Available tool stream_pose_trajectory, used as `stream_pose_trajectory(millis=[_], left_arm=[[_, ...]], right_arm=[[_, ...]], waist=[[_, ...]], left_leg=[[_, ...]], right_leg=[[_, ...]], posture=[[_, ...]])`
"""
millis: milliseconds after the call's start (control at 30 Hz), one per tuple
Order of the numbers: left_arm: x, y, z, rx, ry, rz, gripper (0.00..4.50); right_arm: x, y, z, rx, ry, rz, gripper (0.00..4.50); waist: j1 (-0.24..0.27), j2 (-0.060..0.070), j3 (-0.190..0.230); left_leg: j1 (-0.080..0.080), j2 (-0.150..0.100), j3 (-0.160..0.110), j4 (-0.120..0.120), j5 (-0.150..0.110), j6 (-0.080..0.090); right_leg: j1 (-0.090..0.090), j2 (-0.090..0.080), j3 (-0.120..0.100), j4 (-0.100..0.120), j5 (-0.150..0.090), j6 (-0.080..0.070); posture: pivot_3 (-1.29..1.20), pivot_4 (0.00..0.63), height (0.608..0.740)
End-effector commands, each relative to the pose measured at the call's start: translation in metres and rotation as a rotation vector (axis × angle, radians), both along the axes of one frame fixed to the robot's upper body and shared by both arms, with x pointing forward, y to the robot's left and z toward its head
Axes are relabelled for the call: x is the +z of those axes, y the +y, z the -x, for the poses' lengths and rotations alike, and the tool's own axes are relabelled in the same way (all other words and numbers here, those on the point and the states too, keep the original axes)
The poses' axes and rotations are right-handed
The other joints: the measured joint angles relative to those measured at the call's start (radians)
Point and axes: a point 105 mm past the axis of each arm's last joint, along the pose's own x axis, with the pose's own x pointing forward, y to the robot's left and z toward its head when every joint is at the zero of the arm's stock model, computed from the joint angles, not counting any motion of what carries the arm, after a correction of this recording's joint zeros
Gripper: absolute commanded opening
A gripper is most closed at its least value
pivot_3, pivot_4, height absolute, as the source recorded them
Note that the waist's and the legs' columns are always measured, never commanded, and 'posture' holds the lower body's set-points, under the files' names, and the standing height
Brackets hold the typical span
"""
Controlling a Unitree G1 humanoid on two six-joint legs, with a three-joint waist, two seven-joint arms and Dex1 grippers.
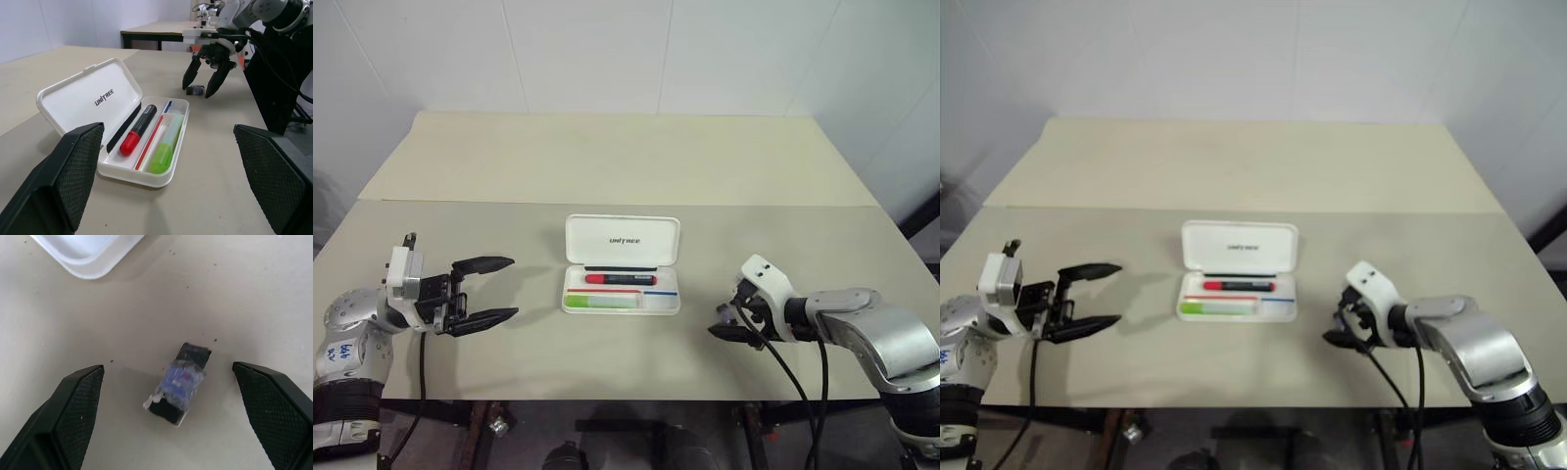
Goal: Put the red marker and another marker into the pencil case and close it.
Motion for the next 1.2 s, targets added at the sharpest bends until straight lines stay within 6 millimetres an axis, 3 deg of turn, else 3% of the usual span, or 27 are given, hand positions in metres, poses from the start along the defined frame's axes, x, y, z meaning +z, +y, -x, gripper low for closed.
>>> stream_pose_trajectory(millis=[33,100,400,433,633,833,1200], left_arm=[[0.006,0.002,0.011,-0.1,-0.037,-0.021,4.5],[0.006,0.002,0.011,-0.1,-0.04,-0.019,4.5],[0.009,0.001,0.009,-0.1,-0.054,-0.015,4.5],[0.009,0.001,0.009,-0.101,-0.055,-0.015,4.5],[0.01,0.001,0.008,-0.099,-0.061,-0.017,4.5],[0.01,0.0,0.008,-0.101,-0.067,-0.017,4.5],[0.008,0.003,0.011,-0.086,-0.069,-0.017,4.5]], right_arm=[[-0.003,-0.006,0.005,-0.01,0.007,0.026,4.07],[-0.004,-0.005,0.004,-0.008,-0.003,0.03,3.57],[-0.004,0.0,-0.002,-0.005,-0.03,0.017,0.51],[-0.003,0.0,-0.004,-0.005,-0.04,0.015,0.36],[0.026,0.014,-0.021,0.06,-0.14,-0.028,0.36],[0.051,0.048,-0.022,0.205,-0.19,-0.106,0.36],[0.055,0.091,-0.024,0.51,-0.198,-0.011,0.36]], waist=[[0.0,-0.001,0.0],[0.0,-0.002,-0.001],[-0.002,-0.003,-0.002],[-0.003,-0.004,-0.002],[-0.005,-0.004,-0.003],[-0.002,-0.004,-0.003],[-0.003,-0.004,-0.003]], left_leg=[[0.0,0.0,0.0,0.0,0.0,0.0],[0.0,0.0,0.0,0.0,0.0,0.0],[0.0,0.0,0.0,0.0,0.0,0.0],[0.0,0.0,0.0,0.0,0.0,0.0],[0.001,0.0,0.001,0.002,0.0,0.0],[0.001,0.0,0.0,0.001,0.0,0.001],[0.0,0.0,0.0,0.0,0.0,0.001]], right_leg=[[0.0,0.0,0.0,0.0,0.0,0.0],[0.0,0.0,0.0,0.0,0.0,0.0],[0.0,0.0,0.0,0.0,0.0,0.0],[0.0,0.0,0.0,0.0,0.0,0.0],[0.0,0.0,0.001,0.002,0.0,0.0],[0.0,0.001,0.001,0.003,0.0,0.0],[0.0,0.001,0.001,0.004,0.001,0.0]], posture=[[0.0,0.15,0.74],[0.0,0.15,0.74],[0.0,0.15,0.74],[0.0,0.15,0.74],[0.0,0.15,0.74],[0.0,0.15,0.74],[0.0,0.15,0.74]])
